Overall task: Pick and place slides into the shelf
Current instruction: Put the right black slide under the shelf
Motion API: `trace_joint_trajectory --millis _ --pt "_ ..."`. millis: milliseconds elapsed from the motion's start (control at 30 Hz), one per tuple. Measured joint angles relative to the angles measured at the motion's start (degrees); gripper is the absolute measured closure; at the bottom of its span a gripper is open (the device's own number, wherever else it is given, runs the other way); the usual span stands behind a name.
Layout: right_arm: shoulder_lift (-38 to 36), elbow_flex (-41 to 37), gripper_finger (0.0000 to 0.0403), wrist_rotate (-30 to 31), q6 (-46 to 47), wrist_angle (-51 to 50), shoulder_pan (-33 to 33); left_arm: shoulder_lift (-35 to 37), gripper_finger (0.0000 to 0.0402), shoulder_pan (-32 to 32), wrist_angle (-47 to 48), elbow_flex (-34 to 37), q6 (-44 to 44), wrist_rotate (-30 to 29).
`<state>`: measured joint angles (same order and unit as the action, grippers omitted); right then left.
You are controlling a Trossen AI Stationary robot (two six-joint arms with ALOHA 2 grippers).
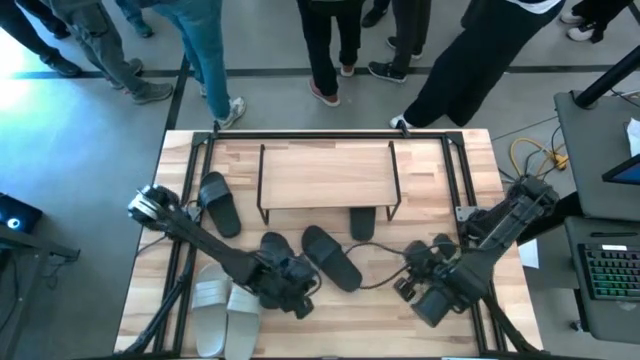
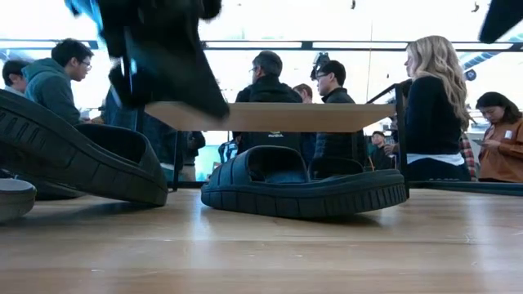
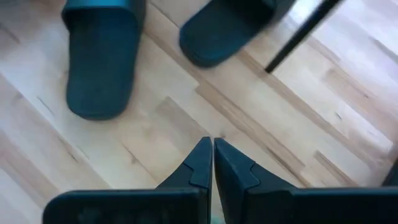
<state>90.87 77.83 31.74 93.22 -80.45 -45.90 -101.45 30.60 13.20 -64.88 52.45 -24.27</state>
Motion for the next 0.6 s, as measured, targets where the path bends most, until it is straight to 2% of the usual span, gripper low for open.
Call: trace_joint_trajectory --millis 200,500,600 --pt "-4.4 -6.0 0.0394 2.6 6.7 0.0 -2.6 -4.7 0.0402 -2.1 3.0 -0.5 5.7 0.8" --pt "-5.2 -7.3 0.0394 4.5 6.1 0.3 -2.9 -8.1 0.0402 -9.7 3.4 -0.3 3.6 1.0" --pt "-5.2 -7.2 0.0394 4.6 6.0 0.5 -2.8 -8.0 0.0402 -12.7 3.4 -0.3 0.3 -1.7"
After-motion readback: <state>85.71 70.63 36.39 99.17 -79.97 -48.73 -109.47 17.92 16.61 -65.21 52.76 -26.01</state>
